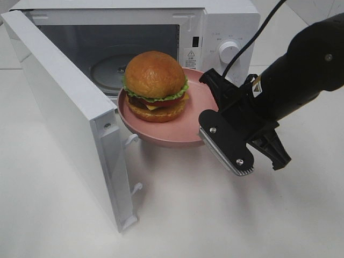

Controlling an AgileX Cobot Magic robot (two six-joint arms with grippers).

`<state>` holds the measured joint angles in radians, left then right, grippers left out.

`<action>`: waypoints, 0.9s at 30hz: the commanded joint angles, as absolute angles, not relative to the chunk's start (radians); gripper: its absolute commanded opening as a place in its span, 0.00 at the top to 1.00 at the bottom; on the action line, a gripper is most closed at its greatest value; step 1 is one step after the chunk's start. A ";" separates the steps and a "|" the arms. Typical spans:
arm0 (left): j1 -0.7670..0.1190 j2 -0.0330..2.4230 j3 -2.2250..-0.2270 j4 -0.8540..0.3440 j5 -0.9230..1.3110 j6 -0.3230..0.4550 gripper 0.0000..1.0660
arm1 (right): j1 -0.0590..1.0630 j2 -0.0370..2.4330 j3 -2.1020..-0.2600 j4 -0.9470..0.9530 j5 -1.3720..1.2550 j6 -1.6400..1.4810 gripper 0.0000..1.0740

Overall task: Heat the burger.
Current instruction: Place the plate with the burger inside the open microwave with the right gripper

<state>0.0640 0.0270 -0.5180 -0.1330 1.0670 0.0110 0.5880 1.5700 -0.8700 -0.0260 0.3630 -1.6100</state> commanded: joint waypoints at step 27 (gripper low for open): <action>0.066 0.025 -0.515 -0.139 1.070 0.013 0.06 | 0.625 1.806 -1.181 -0.020 0.365 -1.520 1.00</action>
